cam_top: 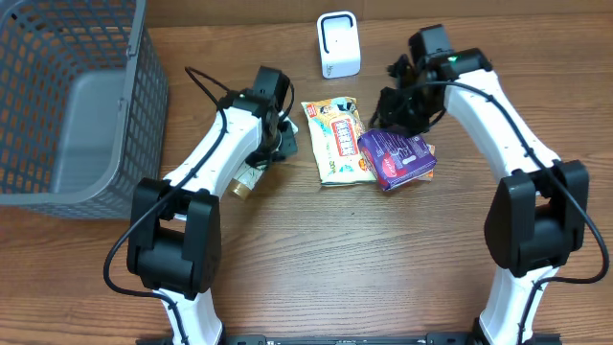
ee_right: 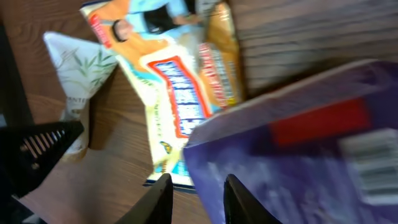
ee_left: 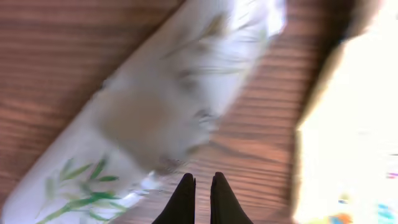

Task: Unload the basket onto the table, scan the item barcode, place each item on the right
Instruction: 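Lower the purple package flat right of the snack bag and release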

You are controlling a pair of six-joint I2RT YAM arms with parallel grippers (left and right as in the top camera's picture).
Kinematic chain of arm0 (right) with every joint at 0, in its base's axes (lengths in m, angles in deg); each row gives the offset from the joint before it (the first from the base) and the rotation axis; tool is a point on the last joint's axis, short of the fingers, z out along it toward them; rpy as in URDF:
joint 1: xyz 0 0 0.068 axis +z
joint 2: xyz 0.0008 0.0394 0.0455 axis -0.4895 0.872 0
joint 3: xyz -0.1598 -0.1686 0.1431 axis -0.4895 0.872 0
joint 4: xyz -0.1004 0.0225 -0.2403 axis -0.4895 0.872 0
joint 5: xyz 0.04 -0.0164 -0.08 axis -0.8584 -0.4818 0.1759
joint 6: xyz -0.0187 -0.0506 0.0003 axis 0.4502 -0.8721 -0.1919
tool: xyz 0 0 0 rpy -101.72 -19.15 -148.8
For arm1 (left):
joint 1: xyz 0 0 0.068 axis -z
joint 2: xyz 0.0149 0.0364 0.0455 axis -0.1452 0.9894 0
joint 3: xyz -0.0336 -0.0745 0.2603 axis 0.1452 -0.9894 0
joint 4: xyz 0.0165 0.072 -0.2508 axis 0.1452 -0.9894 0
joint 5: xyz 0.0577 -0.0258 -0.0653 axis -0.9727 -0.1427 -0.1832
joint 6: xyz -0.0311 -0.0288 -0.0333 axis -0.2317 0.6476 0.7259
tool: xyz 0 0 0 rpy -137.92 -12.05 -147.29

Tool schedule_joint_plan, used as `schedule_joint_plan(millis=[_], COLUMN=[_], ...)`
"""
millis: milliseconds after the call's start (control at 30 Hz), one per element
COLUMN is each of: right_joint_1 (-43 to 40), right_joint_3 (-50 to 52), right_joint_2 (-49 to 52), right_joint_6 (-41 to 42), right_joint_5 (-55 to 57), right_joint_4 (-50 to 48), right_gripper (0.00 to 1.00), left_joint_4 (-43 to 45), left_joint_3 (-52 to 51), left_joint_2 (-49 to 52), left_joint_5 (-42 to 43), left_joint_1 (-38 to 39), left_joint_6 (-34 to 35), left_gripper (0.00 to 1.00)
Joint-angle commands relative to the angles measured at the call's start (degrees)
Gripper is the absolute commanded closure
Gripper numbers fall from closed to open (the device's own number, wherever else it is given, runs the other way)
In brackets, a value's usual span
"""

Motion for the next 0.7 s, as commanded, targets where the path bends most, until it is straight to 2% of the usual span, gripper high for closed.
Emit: schedule_joint_plan(millis=[0, 167, 400, 500, 667], right_joint_1=[4.87, 7.8, 7.63, 6.67, 5.62], right_joint_3=[0.59, 2.01, 2.97, 2.97, 2.56], right_joint_2=[0.79, 2.16, 5.99, 8.28, 8.48], right_joint_6=[0.13, 5.86, 6.38, 7.06, 6.93], right_joint_5=[0.42, 5.7, 8.96, 14.12, 18.36], right_joint_4=[-3.96, -7.96, -8.79, -8.61, -8.17], right_gripper=[0.7, 0.71, 0.72, 0.77, 0.76], left_joint_4=[0.02, -1.95, -5.7, -6.99, -7.5], left_joint_3=[5.27, 7.85, 7.8, 7.8, 7.8], left_joint_2=[-0.15, -0.15, -0.15, -0.15, -0.15], left_joint_5=[6.75, 7.54, 7.52, 7.5, 7.5], left_joint_1=[0.79, 0.0, -2.05, -2.23, -2.23], left_joint_6=[-1.46, 1.11, 1.75, 1.73, 1.7], left_gripper=[0.96, 0.96, 0.96, 0.96, 0.94])
